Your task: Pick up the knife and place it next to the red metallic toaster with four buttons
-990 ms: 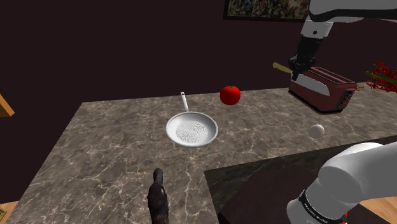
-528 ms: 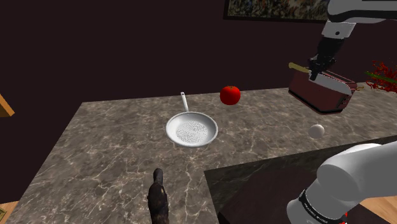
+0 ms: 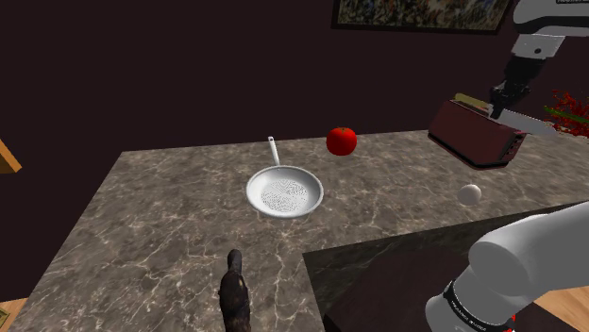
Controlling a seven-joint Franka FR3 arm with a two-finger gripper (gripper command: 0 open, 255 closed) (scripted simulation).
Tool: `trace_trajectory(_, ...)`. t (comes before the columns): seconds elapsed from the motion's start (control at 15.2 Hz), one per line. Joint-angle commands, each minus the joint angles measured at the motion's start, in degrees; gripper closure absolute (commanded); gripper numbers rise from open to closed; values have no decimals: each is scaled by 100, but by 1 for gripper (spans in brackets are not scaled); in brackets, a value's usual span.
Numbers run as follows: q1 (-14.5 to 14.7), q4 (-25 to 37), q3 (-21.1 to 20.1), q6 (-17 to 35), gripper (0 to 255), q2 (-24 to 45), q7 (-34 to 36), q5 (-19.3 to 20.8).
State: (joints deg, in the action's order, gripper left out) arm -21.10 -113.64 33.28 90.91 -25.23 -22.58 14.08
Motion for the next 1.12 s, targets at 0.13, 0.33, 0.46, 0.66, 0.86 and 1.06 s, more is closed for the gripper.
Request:
trace_trajectory(0.13, -25, -79, 230, 250, 255, 138, -219, 21)
trace_trajectory(0.33, -43, -331, 258, 474, 255, 107, -198, 52)
trace_trajectory(0.46, -54, -493, 280, 624, 255, 94, -185, 72)
trace_trajectory(0.66, -69, -726, 317, 850, 255, 84, -170, 100)
trace_trajectory(0.86, -82, -950, 359, 1078, 255, 88, -159, 126)
trace_trajectory(1.06, -92, -1163, 407, 1309, 255, 105, -152, 148)
